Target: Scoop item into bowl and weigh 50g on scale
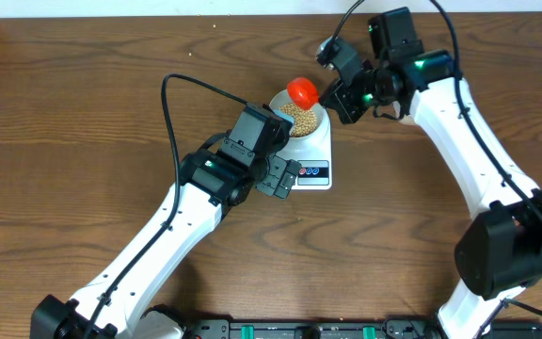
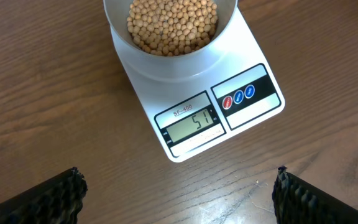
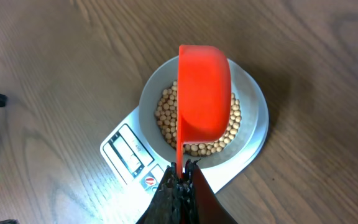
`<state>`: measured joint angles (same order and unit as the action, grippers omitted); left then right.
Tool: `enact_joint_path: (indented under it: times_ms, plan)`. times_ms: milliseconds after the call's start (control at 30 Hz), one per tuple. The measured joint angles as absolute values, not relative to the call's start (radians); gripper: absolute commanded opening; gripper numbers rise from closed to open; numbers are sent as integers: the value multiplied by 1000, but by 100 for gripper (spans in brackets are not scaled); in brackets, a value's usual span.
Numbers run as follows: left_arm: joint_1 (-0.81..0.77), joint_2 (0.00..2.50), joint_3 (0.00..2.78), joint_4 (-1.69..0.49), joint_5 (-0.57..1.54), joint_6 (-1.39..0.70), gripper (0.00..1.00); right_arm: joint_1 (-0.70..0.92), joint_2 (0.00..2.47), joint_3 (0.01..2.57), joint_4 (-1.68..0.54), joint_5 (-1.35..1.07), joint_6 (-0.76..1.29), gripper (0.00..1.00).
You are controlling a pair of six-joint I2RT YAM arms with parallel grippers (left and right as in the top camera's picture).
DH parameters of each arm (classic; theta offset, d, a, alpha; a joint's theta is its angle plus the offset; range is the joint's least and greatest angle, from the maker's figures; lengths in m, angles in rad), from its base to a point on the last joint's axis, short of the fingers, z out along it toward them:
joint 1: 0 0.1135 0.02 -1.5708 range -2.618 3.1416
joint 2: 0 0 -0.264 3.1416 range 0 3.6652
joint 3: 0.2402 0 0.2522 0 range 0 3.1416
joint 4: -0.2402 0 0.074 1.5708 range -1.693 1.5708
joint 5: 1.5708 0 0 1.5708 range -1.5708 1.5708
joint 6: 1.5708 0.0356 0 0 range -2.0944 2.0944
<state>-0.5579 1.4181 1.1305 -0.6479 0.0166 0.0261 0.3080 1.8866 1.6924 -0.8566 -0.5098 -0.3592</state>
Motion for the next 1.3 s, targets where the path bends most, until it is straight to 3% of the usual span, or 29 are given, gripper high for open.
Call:
enact_joint_path:
  times_ms: [1300]
  plan:
    - [-558,1418,1131,-648,17,26,98,384,1970,1692,-854,-325,-436,1]
